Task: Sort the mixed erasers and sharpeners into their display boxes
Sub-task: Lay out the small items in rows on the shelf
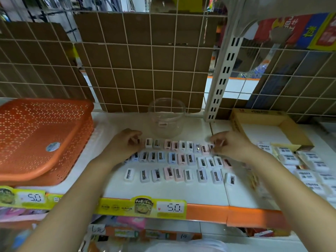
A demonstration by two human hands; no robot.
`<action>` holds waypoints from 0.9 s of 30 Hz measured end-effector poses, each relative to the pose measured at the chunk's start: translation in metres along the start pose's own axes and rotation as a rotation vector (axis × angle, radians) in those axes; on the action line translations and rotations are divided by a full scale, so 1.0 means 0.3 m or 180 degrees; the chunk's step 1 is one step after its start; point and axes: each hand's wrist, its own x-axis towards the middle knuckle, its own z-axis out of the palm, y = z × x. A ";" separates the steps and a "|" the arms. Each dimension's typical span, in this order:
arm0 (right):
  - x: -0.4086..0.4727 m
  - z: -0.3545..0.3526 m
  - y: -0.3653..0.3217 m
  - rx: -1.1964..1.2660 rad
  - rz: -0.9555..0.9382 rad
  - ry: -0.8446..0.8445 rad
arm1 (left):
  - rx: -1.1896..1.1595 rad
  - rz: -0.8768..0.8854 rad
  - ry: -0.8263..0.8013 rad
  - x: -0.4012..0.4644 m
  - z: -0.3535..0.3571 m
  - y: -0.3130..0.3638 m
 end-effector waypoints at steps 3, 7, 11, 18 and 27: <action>-0.001 0.013 0.022 -0.0167 0.0124 -0.0056 | 0.0059 -0.0024 -0.0017 0.012 0.004 0.002; 0.008 0.019 0.026 -0.0121 0.0183 -0.0040 | 0.0214 -0.0228 -0.0107 0.034 -0.001 0.014; 0.022 0.015 0.035 0.0041 0.0281 -0.0085 | 0.0201 -0.0305 -0.0104 0.044 -0.004 0.003; 0.047 0.001 0.010 -0.0238 0.0318 -0.0331 | 0.0601 -0.0012 -0.0229 0.044 -0.005 0.031; -0.003 -0.010 -0.044 -0.0850 -0.0347 0.0595 | 0.0220 0.0107 0.0334 0.002 -0.033 0.070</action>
